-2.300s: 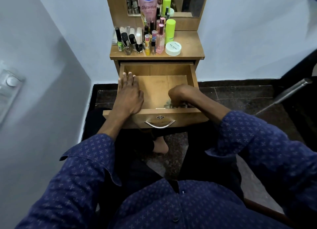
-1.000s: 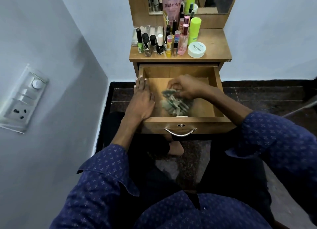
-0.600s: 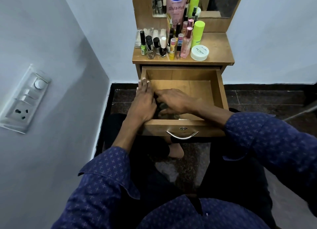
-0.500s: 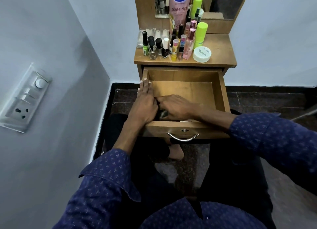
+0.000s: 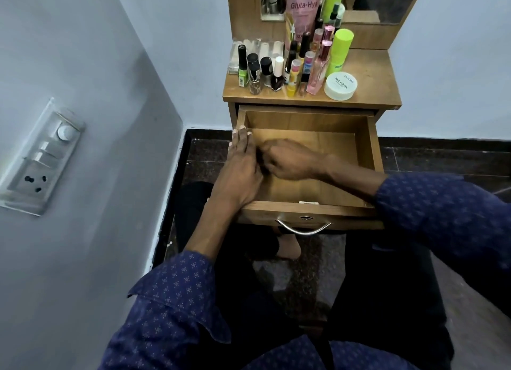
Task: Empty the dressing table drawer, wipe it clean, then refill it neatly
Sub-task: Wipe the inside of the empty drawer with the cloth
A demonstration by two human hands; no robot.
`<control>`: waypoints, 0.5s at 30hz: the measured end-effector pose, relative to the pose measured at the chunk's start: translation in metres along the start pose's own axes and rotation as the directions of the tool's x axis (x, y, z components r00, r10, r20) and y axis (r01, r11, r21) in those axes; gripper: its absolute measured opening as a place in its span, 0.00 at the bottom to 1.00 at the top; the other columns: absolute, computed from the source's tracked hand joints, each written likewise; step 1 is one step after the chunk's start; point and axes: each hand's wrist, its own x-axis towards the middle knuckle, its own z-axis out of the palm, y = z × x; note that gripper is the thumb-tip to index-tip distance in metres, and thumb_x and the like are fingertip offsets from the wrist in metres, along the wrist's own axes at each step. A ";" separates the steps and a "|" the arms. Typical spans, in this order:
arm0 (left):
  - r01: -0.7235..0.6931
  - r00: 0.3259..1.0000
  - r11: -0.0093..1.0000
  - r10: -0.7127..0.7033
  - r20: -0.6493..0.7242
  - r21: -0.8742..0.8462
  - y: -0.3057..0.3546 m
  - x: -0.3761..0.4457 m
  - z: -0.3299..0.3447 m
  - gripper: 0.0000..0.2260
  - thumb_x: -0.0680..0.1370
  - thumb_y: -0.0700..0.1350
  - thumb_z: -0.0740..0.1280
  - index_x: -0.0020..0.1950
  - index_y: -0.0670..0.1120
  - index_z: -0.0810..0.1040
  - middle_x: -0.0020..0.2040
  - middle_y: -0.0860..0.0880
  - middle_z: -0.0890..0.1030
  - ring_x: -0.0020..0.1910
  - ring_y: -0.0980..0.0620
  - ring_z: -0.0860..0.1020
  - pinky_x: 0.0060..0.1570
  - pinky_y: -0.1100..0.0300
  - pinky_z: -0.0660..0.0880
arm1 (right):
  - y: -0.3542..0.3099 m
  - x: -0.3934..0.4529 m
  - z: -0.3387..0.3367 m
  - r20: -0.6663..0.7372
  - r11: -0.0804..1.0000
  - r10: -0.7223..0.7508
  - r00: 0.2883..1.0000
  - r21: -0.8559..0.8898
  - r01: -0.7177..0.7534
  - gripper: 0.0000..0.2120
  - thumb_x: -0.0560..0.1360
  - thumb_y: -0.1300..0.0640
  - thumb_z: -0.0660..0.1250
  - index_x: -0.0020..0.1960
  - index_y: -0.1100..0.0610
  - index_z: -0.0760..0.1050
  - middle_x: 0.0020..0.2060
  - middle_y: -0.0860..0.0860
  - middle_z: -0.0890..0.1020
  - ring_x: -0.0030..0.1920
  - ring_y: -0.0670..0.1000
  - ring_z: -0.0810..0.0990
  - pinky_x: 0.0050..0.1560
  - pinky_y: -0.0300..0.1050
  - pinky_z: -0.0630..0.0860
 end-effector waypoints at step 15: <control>-0.001 0.999 0.997 -0.002 0.039 0.074 0.003 -0.002 -0.003 0.35 0.83 0.37 0.58 0.85 0.36 0.43 0.85 0.38 0.38 0.84 0.43 0.36 0.82 0.52 0.38 | 0.010 0.020 -0.007 -0.165 0.895 0.371 0.914 -0.199 -0.399 0.10 0.75 0.64 0.69 0.53 0.56 0.85 0.47 0.57 0.87 0.45 0.59 0.86 0.40 0.45 0.77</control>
